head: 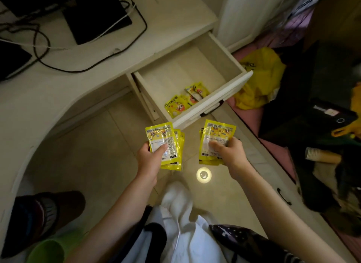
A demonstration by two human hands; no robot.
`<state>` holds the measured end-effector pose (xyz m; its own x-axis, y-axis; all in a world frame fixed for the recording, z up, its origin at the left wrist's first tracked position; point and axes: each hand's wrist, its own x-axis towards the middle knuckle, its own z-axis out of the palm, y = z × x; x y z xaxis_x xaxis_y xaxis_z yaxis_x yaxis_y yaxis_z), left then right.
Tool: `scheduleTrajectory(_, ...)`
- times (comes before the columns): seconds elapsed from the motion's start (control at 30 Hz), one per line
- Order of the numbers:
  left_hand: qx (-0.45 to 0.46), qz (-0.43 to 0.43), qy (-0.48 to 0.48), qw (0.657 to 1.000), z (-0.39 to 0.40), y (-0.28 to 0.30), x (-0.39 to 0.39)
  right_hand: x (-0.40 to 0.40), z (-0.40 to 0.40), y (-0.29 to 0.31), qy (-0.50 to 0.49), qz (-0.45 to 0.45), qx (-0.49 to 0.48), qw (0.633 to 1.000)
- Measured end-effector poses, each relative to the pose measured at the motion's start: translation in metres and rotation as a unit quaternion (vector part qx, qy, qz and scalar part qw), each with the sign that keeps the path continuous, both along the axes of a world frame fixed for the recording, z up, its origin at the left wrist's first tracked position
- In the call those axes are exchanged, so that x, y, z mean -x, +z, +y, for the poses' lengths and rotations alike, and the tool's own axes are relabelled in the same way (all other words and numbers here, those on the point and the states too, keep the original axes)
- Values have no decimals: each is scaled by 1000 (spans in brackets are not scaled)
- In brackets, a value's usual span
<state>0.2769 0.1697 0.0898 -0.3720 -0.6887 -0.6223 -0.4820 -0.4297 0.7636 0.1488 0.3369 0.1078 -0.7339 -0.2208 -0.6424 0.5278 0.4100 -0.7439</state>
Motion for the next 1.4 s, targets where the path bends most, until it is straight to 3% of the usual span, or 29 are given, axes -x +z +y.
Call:
scheduleTrajectory(0.6, 7, -10, -14, 1000, -82, -18, 205, 207, -81, -6, 5, 57, -22, 998)
scheduleTrajectory(0.83, -16, -33, 38, 999, -73, -32, 262, 284, -99, -22, 70, 50, -61, 994)
scheduleTrajectory(1.1, -82, -108, 136, 981, -54, -73, 313, 364, -121, -46, 236, 65, -98, 965)
scheduleTrajectory(1.4, -86, -172, 138, 971, -44, -127, 352, 391, -158, -114, 313, -6, -154, 937)
